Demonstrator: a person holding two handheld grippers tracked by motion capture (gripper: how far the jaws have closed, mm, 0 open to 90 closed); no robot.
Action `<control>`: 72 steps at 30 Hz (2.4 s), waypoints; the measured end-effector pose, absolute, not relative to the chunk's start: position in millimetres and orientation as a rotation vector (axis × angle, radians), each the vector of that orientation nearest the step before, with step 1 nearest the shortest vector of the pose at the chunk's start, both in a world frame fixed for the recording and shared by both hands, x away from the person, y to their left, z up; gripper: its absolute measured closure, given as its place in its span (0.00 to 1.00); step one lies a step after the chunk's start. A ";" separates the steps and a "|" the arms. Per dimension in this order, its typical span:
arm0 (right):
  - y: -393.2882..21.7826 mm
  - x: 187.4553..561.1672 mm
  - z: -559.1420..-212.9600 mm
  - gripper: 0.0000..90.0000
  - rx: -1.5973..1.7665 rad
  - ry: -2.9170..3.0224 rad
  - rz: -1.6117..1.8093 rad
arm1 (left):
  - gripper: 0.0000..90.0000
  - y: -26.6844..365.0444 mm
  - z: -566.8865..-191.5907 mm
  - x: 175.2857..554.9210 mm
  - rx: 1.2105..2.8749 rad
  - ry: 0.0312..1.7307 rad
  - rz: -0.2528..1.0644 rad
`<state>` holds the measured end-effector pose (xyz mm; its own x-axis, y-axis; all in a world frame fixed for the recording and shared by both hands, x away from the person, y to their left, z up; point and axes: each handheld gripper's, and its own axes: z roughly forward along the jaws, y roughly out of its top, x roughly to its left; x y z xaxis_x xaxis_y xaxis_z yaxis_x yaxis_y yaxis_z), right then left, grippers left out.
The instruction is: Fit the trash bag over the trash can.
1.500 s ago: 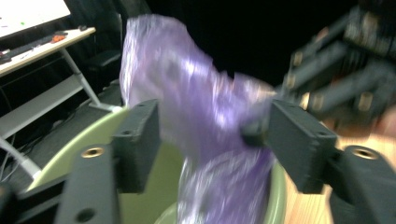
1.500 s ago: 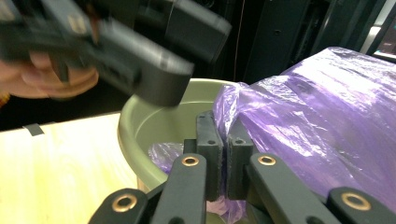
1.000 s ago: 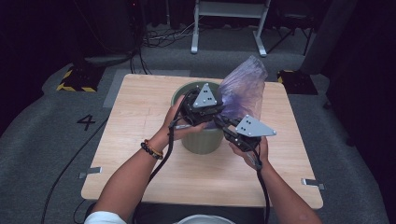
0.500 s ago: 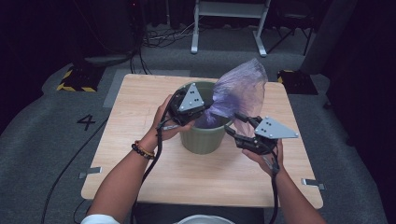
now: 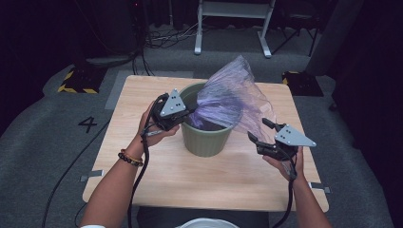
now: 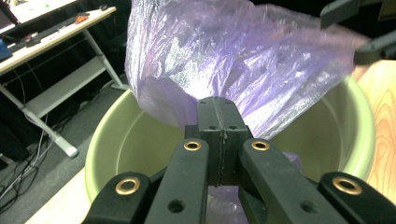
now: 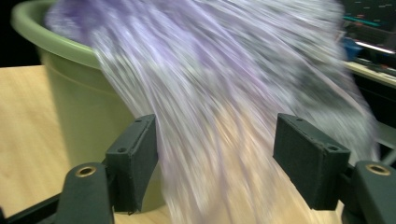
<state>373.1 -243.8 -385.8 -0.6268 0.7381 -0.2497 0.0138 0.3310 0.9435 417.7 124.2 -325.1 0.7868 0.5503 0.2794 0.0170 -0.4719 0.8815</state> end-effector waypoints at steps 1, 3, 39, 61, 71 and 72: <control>-246.9 373.6 -387.2 0.31 0.658 1.912 1.353 | 1.00 126.3 -326.6 418.1 1.979 0.429 0.670; -248.5 374.7 -391.9 0.31 0.645 1.922 1.333 | 1.00 129.6 -329.6 419.0 1.978 0.439 0.658; -200.4 324.4 -349.3 0.83 0.288 1.919 1.370 | 1.00 78.3 -327.1 373.6 2.080 0.225 0.718; -236.7 339.9 -355.7 0.41 0.513 2.026 1.600 | 1.00 142.2 -350.6 365.7 1.941 0.357 0.720; -224.0 358.0 -375.9 0.42 0.587 2.120 1.650 | 0.82 151.9 -361.3 362.2 1.927 0.408 0.716; -222.1 357.6 -375.9 0.44 0.570 2.126 1.649 | 0.78 153.3 -362.3 361.7 1.921 0.413 0.713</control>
